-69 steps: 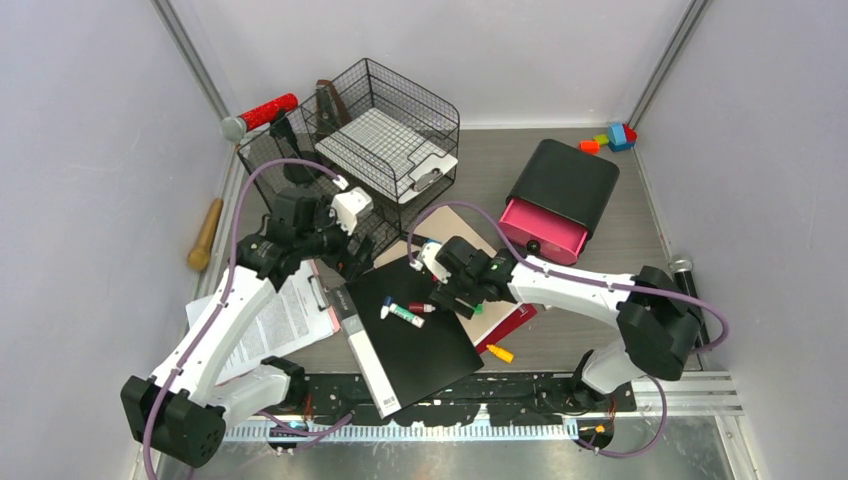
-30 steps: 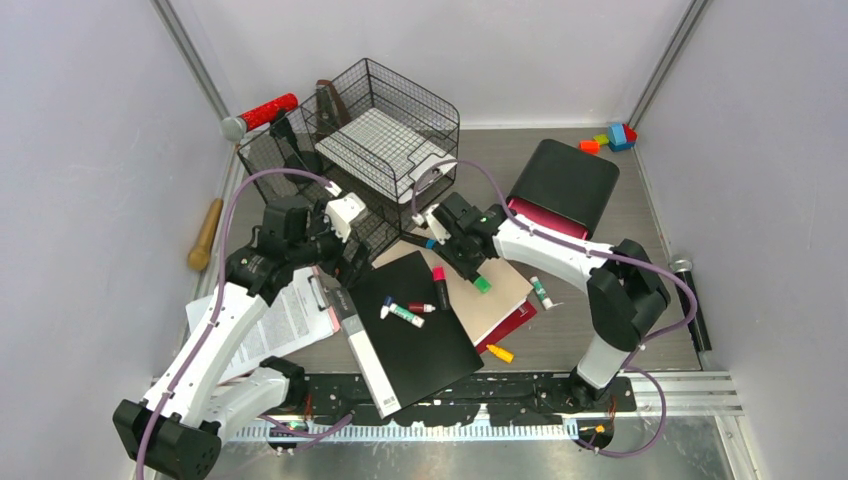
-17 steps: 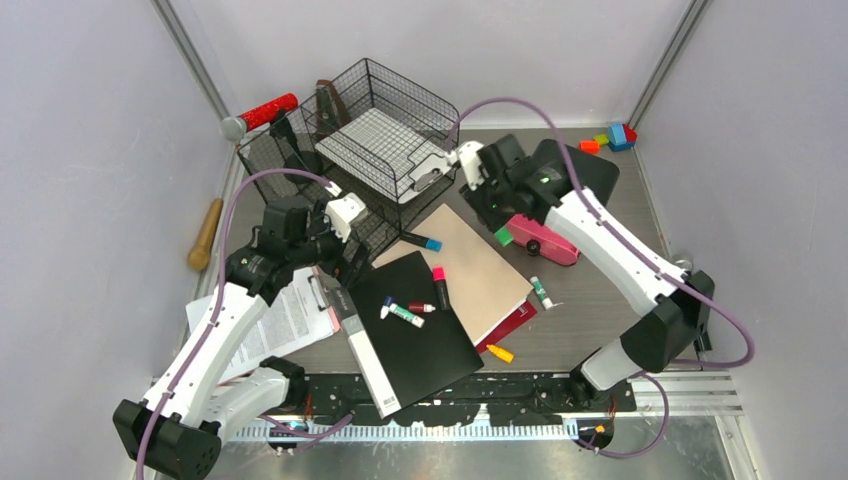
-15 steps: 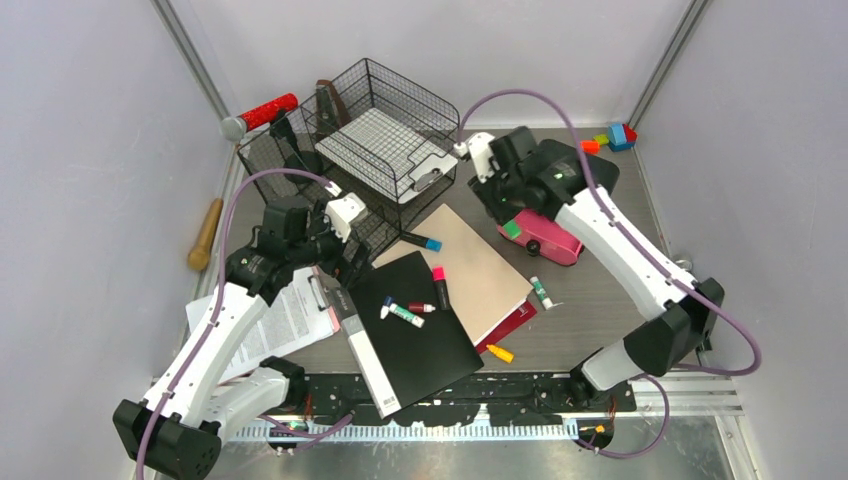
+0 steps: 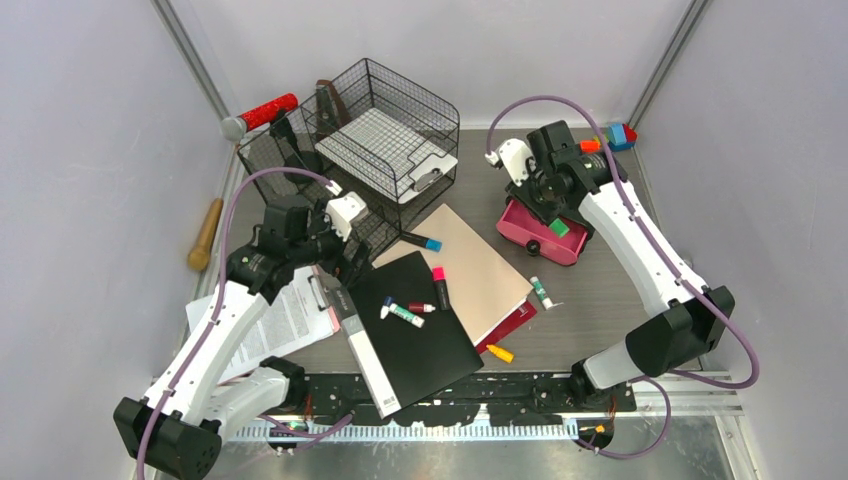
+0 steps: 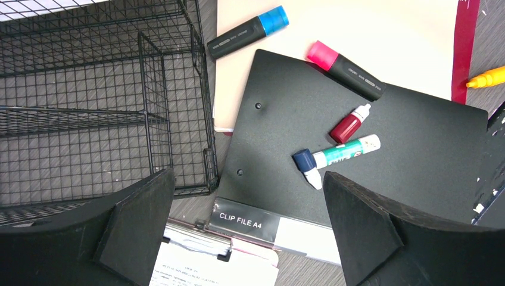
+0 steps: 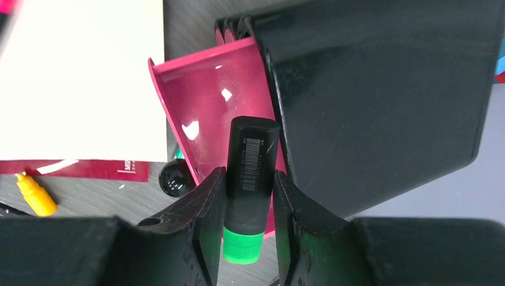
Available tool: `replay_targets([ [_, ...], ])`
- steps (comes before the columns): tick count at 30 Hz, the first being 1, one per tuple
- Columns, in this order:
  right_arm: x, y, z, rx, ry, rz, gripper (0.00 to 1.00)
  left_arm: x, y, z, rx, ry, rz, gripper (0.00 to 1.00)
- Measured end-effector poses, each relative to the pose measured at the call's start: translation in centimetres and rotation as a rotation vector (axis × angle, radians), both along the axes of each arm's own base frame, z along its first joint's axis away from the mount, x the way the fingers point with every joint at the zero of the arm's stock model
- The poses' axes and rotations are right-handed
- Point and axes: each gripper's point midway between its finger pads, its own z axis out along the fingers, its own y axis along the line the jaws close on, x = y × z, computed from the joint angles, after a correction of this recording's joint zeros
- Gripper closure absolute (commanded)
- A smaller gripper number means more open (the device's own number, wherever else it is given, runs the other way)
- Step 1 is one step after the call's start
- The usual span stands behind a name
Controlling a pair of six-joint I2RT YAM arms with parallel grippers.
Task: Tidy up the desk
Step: Place the stationery in the drawer.
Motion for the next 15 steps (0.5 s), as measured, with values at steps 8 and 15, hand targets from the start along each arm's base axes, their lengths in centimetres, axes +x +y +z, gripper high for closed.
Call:
replay_targets([
  [8, 0.0, -1.8, -2.3, -0.072, 0.050, 0.033, 0.63, 0.0, 0.0, 0.0, 0.000, 0.000, 0.000, 0.01],
  [15, 0.5, -1.9, -2.1, -0.064, 0.033, 0.025, 0.24, 0.0, 0.0, 0.0, 0.000, -0.001, 0.000, 0.01],
])
